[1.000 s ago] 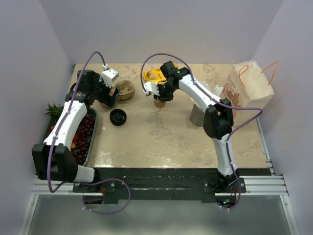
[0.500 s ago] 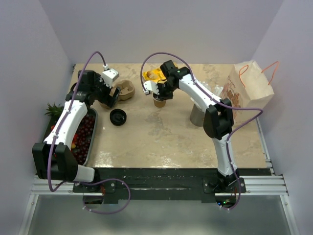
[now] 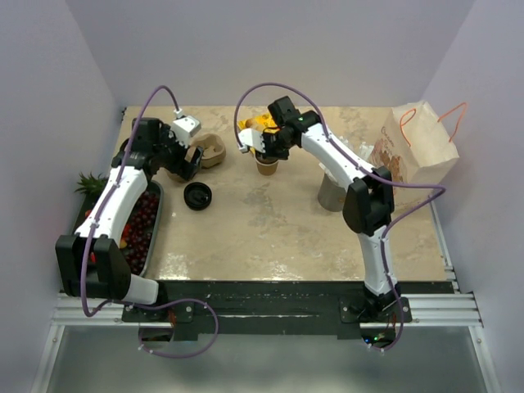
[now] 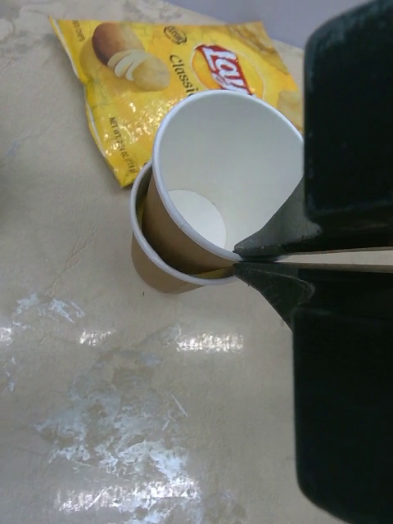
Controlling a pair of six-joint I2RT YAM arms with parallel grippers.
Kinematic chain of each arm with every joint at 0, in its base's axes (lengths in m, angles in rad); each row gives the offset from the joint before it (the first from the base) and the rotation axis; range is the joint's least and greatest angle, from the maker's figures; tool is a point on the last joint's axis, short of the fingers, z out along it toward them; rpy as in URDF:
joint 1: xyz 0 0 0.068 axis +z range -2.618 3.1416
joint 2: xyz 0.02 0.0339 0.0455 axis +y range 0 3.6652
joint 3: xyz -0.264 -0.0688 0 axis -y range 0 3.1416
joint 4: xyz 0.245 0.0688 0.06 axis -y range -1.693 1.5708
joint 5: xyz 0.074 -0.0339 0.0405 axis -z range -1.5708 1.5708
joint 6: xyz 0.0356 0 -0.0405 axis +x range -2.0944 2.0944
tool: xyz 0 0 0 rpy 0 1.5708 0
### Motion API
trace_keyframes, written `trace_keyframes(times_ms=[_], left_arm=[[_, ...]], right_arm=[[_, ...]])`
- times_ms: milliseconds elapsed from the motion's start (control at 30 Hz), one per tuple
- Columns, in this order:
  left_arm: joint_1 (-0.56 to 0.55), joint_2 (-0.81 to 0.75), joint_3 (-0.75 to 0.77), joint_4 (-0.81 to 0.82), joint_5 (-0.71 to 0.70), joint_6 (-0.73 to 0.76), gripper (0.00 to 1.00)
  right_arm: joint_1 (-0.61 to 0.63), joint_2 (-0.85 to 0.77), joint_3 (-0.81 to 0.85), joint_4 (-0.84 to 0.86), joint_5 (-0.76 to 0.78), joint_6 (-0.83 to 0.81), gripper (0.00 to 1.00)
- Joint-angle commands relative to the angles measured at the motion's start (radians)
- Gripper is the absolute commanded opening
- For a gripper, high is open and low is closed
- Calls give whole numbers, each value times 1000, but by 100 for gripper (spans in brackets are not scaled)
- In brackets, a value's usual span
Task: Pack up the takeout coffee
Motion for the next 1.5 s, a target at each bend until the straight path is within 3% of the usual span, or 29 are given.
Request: trace_keyframes(times_ms=[0,133,267,400,567,700,900,1067,1467], left_arm=[[-2,4,-1,25,30,-10,95],[-3,10,1,22,33,-11,95],[-5,22,13,5,35,-22,96],[-6,25,15,-23,29,-8,98],[-6,76,36,-73,29,-36,100],[-14,102,36,-84,5,-66,100],[-28,114,-5,-81,-121,-89,100],[-32,163,13,-82,-387,-230,89],[-31,226,21,-100,-325,-281,74]], right_arm=[[16,-145,-44,123,44,14,0],[19,-176,-6,146,30,60,0],[25,-185,69,32,-13,48,0],[39,-284,15,-71,-83,-6,0],[73,-432,-269,-102,-88,-103,0],[93,-525,-528,-29,-65,-146,0],[168,-628,-726,76,-14,-108,1],[191,-661,-806,129,20,-84,5],[193,-665,-845,151,13,-46,12]])
